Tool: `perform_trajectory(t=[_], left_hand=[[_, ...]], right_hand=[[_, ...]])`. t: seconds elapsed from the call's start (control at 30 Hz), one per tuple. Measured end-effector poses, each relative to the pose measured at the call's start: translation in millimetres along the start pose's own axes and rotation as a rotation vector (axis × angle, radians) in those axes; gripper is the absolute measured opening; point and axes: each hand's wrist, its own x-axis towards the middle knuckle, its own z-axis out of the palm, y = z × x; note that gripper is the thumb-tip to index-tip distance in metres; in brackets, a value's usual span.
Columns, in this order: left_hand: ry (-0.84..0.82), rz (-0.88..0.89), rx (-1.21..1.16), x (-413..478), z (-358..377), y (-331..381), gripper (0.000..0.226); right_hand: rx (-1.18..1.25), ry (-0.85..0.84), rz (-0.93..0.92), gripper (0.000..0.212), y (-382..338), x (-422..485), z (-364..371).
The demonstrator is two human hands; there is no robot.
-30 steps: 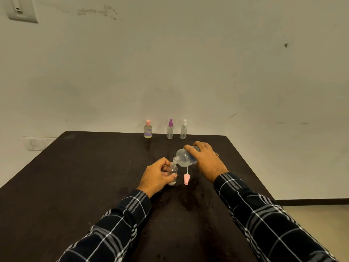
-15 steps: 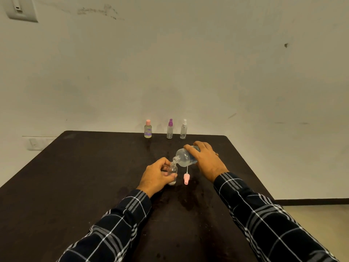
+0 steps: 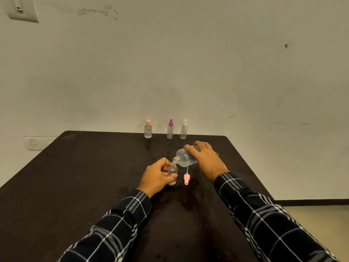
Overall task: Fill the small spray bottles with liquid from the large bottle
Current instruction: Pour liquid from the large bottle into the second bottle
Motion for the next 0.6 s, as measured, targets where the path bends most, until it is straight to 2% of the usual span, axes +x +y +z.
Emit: perform_trajectory(t=[0.4,0.6], left_hand=[[-0.004,0.015,0.079,-1.0,0.0,1.4,0.028],[0.048,0.107,0.235,-7.4,4.6,2.3,0.043]], right_hand=[[0.002,-0.009,0.002,0.081,-0.4,0.7,-0.5],[0.003,-0.004,-0.004,0.081,0.1,0.4,-0.1]])
